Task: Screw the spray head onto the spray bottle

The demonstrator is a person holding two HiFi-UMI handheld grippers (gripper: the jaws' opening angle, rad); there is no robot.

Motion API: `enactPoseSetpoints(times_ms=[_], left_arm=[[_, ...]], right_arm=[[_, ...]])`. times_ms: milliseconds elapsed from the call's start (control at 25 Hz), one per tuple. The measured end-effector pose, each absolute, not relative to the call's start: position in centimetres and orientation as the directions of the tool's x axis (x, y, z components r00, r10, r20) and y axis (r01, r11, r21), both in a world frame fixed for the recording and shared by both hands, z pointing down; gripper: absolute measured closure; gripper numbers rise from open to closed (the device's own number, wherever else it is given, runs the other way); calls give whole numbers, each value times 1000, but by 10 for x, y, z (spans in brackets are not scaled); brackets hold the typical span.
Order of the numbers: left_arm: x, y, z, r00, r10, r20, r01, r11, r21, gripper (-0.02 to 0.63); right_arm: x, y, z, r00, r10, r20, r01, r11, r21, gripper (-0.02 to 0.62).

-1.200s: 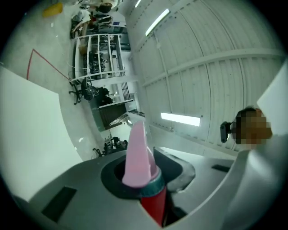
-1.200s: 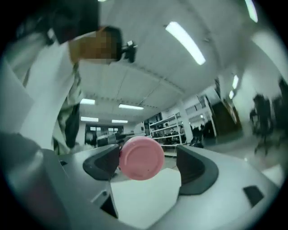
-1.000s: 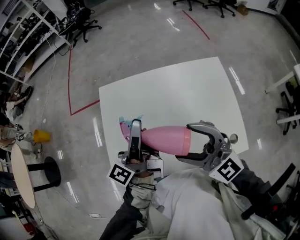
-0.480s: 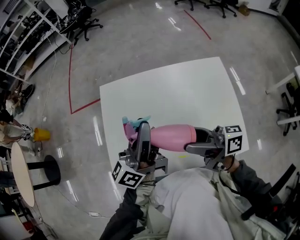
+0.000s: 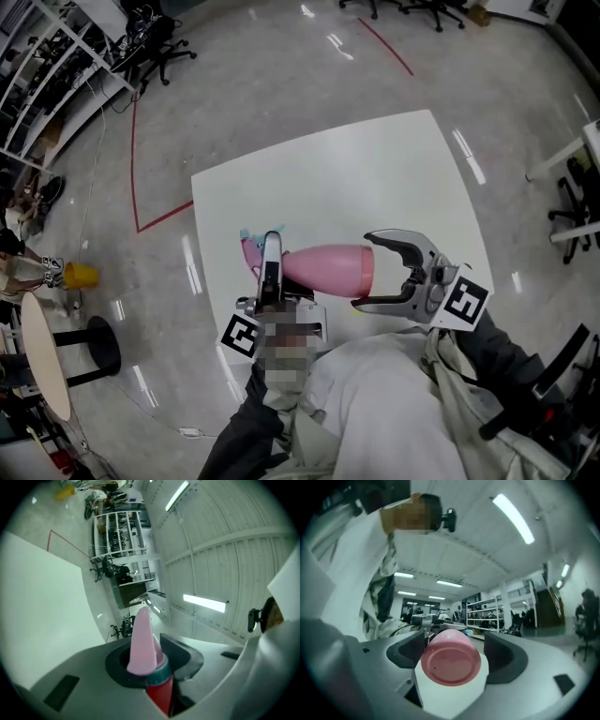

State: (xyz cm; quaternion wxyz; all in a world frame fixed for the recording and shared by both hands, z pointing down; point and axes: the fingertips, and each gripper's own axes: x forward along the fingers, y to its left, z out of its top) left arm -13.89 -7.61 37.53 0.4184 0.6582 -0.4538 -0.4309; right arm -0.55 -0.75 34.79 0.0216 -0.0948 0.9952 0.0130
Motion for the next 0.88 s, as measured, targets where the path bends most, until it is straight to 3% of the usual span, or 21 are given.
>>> enactPoseSetpoints(times_ms=[160, 280, 360, 480, 560, 640, 680, 760, 880], left_arm=[[-138, -81, 388, 207, -966, -156, -92, -178, 980, 506], [-138, -77, 387, 206, -966, -159, -57, -174, 983, 506], [-139, -76, 383, 193, -965, -179, -52, -192, 980, 506], [-139, -73, 361, 172, -953, -249, -139, -274, 952, 505], [-134, -69, 347, 212, -929, -304, -302, -358, 884, 505], [-125, -63, 343, 286, -898, -333, -423, -431, 798, 505], [-122, -62, 345, 305, -893, -330, -444, -440, 780, 505], [-126, -65, 357, 285, -910, -301, -423, -401, 813, 506], [-143, -71, 397, 192, -964, -184, -289, -235, 928, 506]], right_arm=[[-8, 3, 365, -977, -184, 106, -155, 959, 237, 221], [-10, 6, 369, -971, -202, 128, -162, 949, 270, 219], [-7, 2, 366, -972, -205, 111, -190, 973, 135, 220], [-1, -20, 357, -985, -171, 0, -160, 922, -351, 219], [1, -30, 379, -993, -107, -60, -35, 717, -696, 219], [1, -29, 405, -983, -81, -167, 118, 421, -899, 219], [2, -28, 413, -972, -101, -213, 169, 336, -927, 219], [2, -25, 418, -962, -146, -231, 167, 354, -920, 219], [1, -23, 415, -977, -180, -117, -35, 670, -742, 220]])
